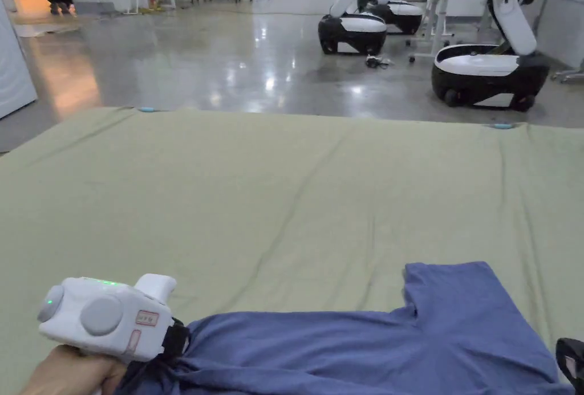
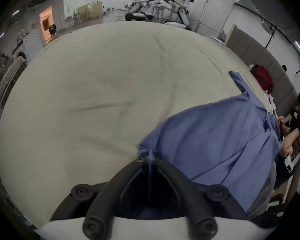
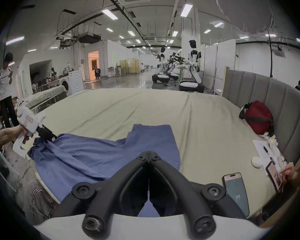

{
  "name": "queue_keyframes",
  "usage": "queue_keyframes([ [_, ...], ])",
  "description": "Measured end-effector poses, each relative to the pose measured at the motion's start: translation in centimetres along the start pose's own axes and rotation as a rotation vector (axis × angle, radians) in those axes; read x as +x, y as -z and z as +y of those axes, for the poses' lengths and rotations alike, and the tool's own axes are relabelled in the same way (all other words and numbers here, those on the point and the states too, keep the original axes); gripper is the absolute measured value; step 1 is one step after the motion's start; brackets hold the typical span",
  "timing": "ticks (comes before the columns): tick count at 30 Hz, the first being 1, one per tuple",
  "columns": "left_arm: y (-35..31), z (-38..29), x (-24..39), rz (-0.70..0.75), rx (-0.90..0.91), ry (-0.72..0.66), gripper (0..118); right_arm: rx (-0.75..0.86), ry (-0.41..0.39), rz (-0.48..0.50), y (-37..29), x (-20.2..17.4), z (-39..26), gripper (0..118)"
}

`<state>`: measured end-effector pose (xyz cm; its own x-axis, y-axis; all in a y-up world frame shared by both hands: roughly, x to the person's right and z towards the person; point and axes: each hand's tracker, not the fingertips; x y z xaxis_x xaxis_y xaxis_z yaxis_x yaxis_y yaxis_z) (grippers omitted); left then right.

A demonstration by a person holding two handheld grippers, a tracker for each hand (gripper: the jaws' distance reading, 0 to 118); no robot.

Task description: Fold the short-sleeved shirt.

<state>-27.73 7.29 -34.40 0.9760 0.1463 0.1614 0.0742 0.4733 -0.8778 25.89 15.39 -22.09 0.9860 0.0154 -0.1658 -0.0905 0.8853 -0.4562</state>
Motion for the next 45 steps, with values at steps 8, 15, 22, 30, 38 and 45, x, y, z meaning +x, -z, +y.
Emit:
queue_keyframes([
  [8, -0.1, -0.3, 0.9, 0.013, -0.004, 0.014, 1, -0.342, -0.108, -0.009, 16.3, 7.3, 3.5, 117],
  [15, -0.2, -0.4, 0.9, -0.004, -0.005, 0.026, 2, -0.548, -0.064, -0.016, 25.1, 8.7, 3.7, 97],
  [22, -0.6, -1.2, 2.4, 0.041, 0.047, 0.110, 2, -0.544, -0.179, 0.094, 24.4, 5.5, 4.0, 2],
  [30, -1.8, -1.4, 0.7, -0.055, 0.103, -0.051, 2, -0.425, -0.104, 0.048, 21.5, 5.8, 5.9, 2],
  [38, -7.8, -2.0, 1.1, -0.167, 0.282, -0.107, 2, -0.199, -0.014, 0.166, 11.5, 6.2, 9.3, 2],
  [45, -14.1, -7.1, 0.5, -0.175, 0.370, -0.119, 2, -0.048, 0.050, 0.214, -1.4, 6.2, 6.5, 2],
])
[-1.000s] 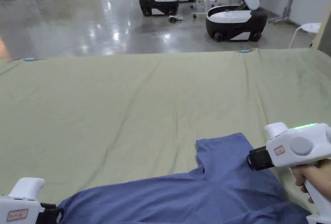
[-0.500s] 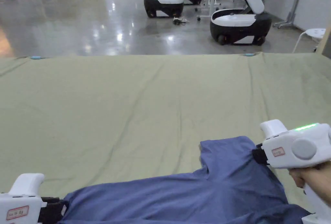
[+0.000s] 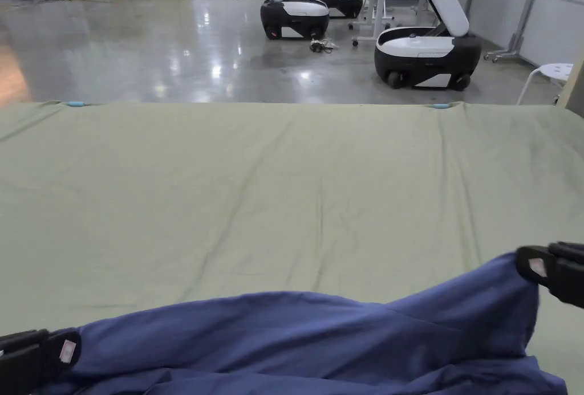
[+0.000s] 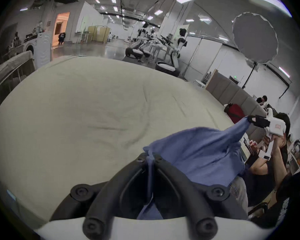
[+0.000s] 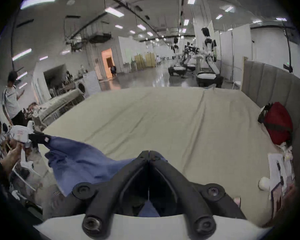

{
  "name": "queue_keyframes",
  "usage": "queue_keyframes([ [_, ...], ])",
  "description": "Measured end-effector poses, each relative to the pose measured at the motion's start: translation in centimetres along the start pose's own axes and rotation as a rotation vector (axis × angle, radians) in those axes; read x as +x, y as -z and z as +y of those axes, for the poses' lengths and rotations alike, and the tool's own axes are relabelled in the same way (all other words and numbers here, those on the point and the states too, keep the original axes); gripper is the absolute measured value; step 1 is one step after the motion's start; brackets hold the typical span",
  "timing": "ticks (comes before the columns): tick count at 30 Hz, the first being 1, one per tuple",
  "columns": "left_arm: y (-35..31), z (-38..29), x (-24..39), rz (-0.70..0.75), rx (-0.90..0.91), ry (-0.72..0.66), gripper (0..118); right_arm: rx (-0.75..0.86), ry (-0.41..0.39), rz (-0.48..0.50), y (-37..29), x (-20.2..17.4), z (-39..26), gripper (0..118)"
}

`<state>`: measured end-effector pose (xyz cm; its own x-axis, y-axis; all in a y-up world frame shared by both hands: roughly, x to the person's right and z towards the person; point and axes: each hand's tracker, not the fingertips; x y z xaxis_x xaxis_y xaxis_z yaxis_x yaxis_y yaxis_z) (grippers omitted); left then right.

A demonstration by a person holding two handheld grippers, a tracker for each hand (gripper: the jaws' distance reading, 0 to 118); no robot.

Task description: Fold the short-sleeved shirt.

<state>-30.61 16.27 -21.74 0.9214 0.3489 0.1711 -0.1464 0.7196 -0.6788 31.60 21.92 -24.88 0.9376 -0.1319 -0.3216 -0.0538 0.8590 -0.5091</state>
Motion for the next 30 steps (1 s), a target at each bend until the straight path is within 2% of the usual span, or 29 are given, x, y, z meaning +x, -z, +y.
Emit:
queue_keyframes([
  [4, -2.0, -3.3, 0.2, 0.049, -0.027, 0.006, 2, 0.010, 0.007, -0.040, -4.6, -1.4, -3.7, 2],
  [7, -2.6, -5.7, -0.6, 0.066, -0.050, -0.056, 2, -0.006, 0.095, -0.075, -6.7, -1.9, -7.2, 2],
  [9, -2.7, -7.2, -1.1, 0.073, -0.070, -0.098, 2, -0.052, 0.125, -0.089, -7.0, -1.8, -9.4, 2],
  [12, -1.9, -9.0, -1.2, 0.096, -0.105, -0.082, 2, -0.138, 0.168, -0.100, -6.4, -1.9, -13.0, 2],
  [16, -0.7, -10.6, -0.8, 0.127, -0.111, -0.006, 8, -0.240, 0.143, -0.149, -4.5, -1.6, -17.2, 8],
  [18, -0.9, -11.1, -0.7, 0.149, -0.071, 0.001, 20, -0.271, 0.101, -0.197, -3.9, -2.0, -18.2, 35],
  [19, -1.1, -11.3, -0.8, 0.136, -0.040, -0.024, 36, -0.258, 0.075, -0.252, -4.0, -2.5, -18.4, 47],
  [20, -1.5, -11.4, -0.6, 0.141, -0.012, -0.039, 73, -0.233, 0.032, -0.304, -4.1, -2.7, -18.5, 59],
  [21, -1.8, -11.4, -0.3, 0.152, 0.028, -0.049, 73, -0.172, -0.039, -0.354, -4.4, -3.2, -17.9, 59],
  [22, -2.2, -11.3, 0.2, 0.169, 0.048, -0.016, 84, -0.099, -0.131, -0.394, -4.8, -4.0, -17.0, 64],
  [23, -2.4, -11.0, 0.8, 0.208, 0.065, 0.012, 112, -0.017, -0.196, -0.423, -5.2, -4.8, -16.0, 77],
  [24, -3.1, -11.0, 1.6, 0.227, 0.101, 0.046, 118, 0.094, -0.260, -0.443, -5.8, -5.8, -14.7, 87],
  [25, -3.7, -9.8, 2.6, 0.233, 0.223, 0.129, 118, 0.195, -0.300, -0.454, -6.3, -6.7, -13.3, 93],
  [26, -4.0, -9.5, 3.3, 0.273, 0.236, 0.133, 118, 0.298, -0.322, -0.471, -6.6, -7.5, -12.0, 94],
  [28, -4.9, -8.5, 5.3, 0.329, 0.364, 0.227, 118, 0.431, -0.328, -0.484, -6.3, -8.6, -9.1, 95],
  [30, -5.1, -6.9, 6.2, 0.394, 0.480, 0.261, 118, 0.499, -0.314, -0.460, -5.3, -9.4, -6.8, 101],
])
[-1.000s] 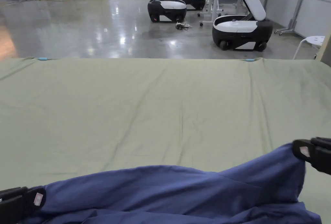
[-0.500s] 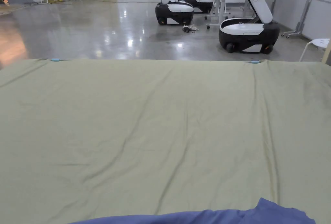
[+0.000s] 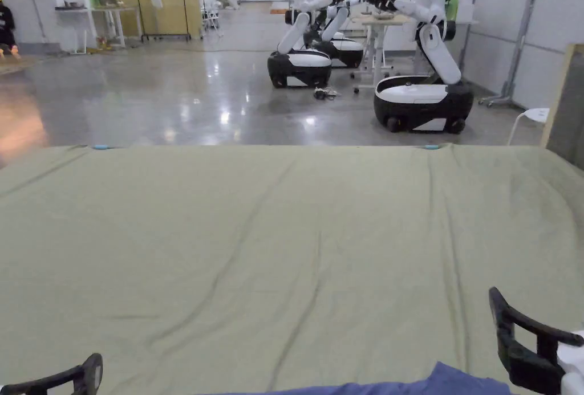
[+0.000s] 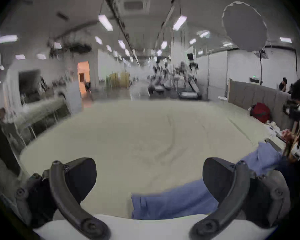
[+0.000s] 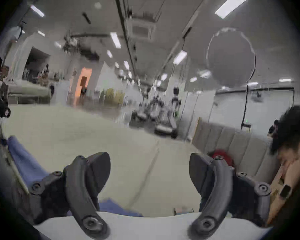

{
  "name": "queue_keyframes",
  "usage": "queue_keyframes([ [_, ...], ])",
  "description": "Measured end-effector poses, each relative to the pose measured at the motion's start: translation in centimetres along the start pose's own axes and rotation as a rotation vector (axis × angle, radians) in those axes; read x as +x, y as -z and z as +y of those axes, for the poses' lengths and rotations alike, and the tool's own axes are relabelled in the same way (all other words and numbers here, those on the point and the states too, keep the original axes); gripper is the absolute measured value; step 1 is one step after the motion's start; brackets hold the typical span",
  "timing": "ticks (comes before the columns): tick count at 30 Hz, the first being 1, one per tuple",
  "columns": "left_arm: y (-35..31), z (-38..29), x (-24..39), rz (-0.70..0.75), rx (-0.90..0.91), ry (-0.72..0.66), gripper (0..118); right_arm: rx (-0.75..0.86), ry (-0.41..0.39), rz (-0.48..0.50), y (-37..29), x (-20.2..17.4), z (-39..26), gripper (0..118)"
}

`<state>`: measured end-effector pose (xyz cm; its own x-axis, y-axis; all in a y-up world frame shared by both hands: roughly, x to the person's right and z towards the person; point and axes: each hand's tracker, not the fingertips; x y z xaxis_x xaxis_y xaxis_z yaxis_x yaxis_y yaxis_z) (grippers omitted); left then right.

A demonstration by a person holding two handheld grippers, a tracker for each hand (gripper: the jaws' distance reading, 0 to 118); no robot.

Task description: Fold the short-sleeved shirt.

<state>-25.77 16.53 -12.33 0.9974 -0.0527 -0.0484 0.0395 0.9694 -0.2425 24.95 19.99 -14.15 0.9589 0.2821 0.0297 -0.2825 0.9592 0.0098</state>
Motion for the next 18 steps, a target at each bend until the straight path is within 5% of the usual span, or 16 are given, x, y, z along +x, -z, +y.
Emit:
queue_keyframes([
  [4, 0.4, 3.3, 2.0, 0.003, 0.190, -0.077, 118, -0.025, 0.109, 0.047, 4.0, -1.9, 2.9, 102],
  [8, 1.8, 5.4, 4.0, 0.002, 0.161, -0.044, 114, -0.070, 0.176, 0.070, 5.6, -3.7, 3.8, 95],
  [9, 2.0, 5.5, 4.3, -0.003, 0.158, -0.044, 100, -0.081, 0.178, 0.073, 5.6, -4.1, 3.9, 77],
  [10, 2.0, 5.5, 4.5, -0.004, 0.165, -0.037, 70, -0.076, 0.178, 0.083, 5.3, -4.4, 3.9, 48],
  [11, 2.1, 5.6, 4.8, -0.011, 0.167, -0.040, 10, -0.081, 0.174, 0.083, 5.2, -4.7, 3.9, 10],
  [12, 2.1, 5.8, 5.3, -0.006, 0.165, -0.020, 0, -0.096, 0.158, 0.068, 5.1, -4.9, 4.0, 4],
  [18, 1.8, 5.6, 5.7, -0.091, 0.105, -0.073, 0, -0.117, 0.157, 0.144, 3.8, -4.6, 3.6, 4],
])
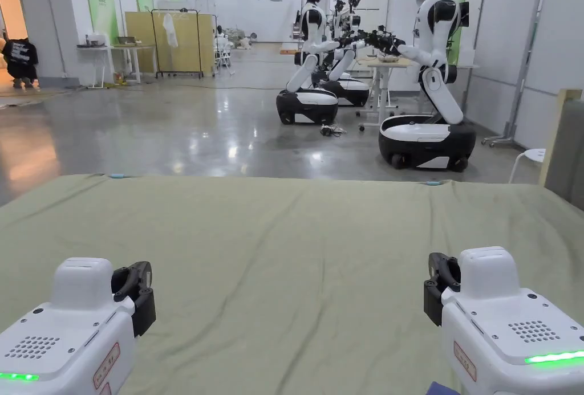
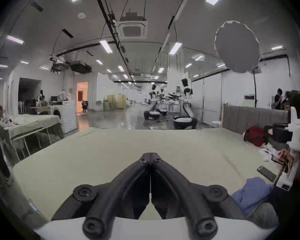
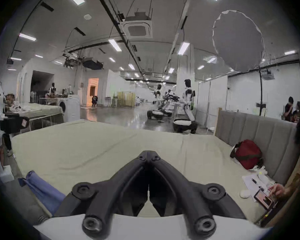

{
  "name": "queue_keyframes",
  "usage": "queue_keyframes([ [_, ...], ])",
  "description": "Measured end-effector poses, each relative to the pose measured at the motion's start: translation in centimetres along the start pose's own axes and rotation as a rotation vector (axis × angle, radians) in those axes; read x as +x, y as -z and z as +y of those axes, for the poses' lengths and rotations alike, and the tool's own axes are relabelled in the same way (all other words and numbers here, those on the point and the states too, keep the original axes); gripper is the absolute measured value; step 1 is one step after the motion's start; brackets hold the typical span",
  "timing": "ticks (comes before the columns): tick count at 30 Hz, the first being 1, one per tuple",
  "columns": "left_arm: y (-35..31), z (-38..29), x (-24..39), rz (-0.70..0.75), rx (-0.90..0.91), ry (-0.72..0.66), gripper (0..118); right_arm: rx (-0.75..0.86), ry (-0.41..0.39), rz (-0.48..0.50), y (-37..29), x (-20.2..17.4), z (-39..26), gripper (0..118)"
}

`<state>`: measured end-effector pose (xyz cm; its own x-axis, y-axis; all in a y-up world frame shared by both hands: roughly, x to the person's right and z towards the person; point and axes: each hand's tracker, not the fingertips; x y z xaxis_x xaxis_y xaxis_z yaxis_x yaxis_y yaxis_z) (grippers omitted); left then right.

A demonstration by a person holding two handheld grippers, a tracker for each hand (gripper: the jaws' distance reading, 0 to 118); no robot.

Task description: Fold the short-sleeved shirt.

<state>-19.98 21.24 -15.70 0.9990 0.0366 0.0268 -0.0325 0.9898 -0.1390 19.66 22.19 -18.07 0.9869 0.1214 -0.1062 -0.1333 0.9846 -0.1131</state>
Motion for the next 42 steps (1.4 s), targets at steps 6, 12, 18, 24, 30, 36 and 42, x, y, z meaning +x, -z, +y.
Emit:
queue_keyframes([
  [6, -1.5, -1.5, -5.0, -0.182, -0.148, -0.105, 0, -0.049, -0.027, 0.031, -1.0, 1.1, -0.6, 4],
  [12, -0.8, -5.7, -14.8, -0.304, -0.461, -0.476, 97, -0.149, -0.004, 0.084, -0.8, 1.5, -3.0, 4],
  [18, 1.2, -11.1, -21.6, -0.342, -0.699, -0.711, 113, -0.243, -0.036, 0.124, 0.3, 0.8, -5.2, 4],
  [24, 3.3, -15.8, -20.3, -0.495, -0.784, -0.829, 113, -0.293, 0.015, 0.162, 1.4, 0.2, -6.0, 4],
  [30, 6.2, -16.2, -18.2, -0.565, -0.839, -0.791, 115, -0.301, 0.002, 0.176, 1.7, -0.2, -5.8, 4],
  [36, 6.1, -16.1, -16.7, -0.492, -0.835, -0.874, 71, -0.309, 0.021, 0.165, 1.5, 0.8, -6.2, 4],
  [42, 6.9, -15.8, -13.8, -0.567, -0.881, -0.871, 29, -0.320, 0.045, 0.145, 1.0, 2.4, -6.8, 4],
])
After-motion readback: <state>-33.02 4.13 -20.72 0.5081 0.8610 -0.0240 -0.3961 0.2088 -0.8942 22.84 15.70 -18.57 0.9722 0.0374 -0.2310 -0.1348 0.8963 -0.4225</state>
